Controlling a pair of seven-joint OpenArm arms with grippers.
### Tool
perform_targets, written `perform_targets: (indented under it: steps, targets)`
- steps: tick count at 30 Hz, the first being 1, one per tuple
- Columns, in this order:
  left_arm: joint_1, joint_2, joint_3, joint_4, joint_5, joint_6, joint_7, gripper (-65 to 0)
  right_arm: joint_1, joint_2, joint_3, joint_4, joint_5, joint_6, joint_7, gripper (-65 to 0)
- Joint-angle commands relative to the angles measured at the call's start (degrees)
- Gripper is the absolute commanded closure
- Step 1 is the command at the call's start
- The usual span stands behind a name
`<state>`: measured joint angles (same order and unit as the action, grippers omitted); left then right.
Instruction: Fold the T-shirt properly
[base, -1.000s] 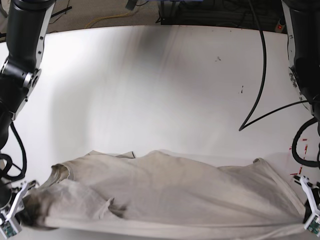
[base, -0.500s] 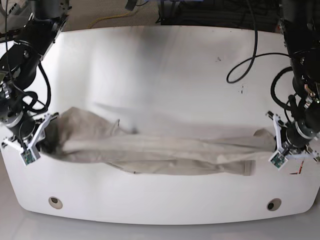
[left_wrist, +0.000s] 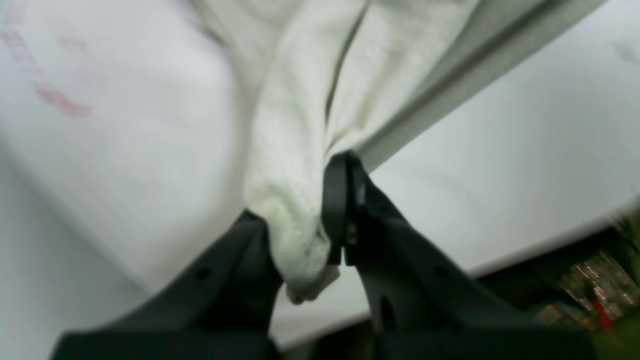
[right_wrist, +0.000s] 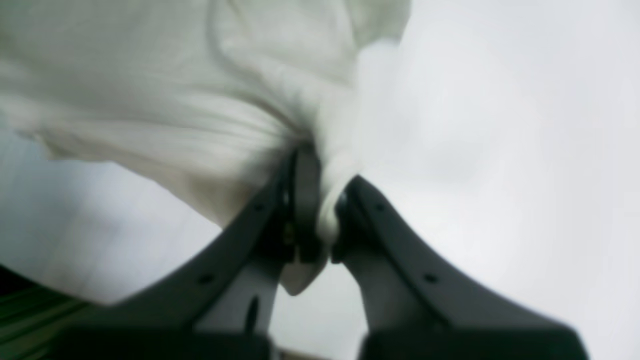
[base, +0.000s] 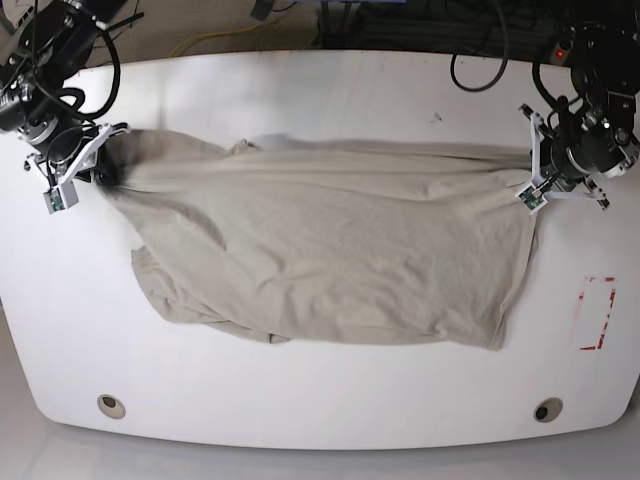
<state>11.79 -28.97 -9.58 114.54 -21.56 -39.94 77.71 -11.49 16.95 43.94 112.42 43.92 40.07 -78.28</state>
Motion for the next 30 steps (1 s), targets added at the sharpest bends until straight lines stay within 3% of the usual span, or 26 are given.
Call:
perform_targets:
  steps: [1,13,19,30]
  targets:
    - [2.05,-0.87,-2.5,0.84,1.39,-0.06,0.4,0.0,-1.83,-0.2,1.2,1.03,1.57,-0.07,1.05,0.0]
    - [14.1,0.0,-10.06,0.58,1.47,-0.06,-0.13,0.0,-12.21,-5.92,3.22,0.68,1.75,-0.07,1.05,0.0]
    - [19.99,0.53,-13.67,0.23,1.74,-0.06,-7.25,0.0,-14.49,-9.17,6.47,0.68,1.84,-0.07,-1.72,0.0]
    - [20.87,3.17,-14.72,0.23,1.74,-0.06,-8.13,0.0,-17.57,-14.88,7.7,0.68,1.84,-0.07,-1.72,0.0]
